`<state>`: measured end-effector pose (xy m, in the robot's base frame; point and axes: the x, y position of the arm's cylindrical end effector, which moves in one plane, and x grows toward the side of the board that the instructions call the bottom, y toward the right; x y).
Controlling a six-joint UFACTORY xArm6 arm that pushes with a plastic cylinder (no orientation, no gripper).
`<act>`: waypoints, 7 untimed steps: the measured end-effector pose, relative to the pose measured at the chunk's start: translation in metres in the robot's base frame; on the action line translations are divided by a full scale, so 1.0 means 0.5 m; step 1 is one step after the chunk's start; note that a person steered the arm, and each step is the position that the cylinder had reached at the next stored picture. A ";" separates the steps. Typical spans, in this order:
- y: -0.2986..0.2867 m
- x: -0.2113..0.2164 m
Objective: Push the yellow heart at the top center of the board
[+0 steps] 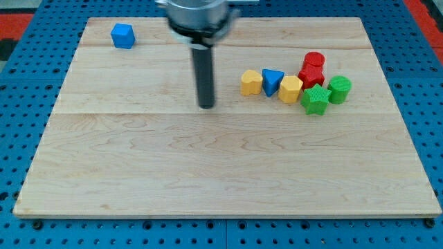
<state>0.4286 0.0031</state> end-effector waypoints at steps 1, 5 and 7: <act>0.092 -0.026; 0.037 -0.243; 0.170 -0.256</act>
<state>0.3004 0.0880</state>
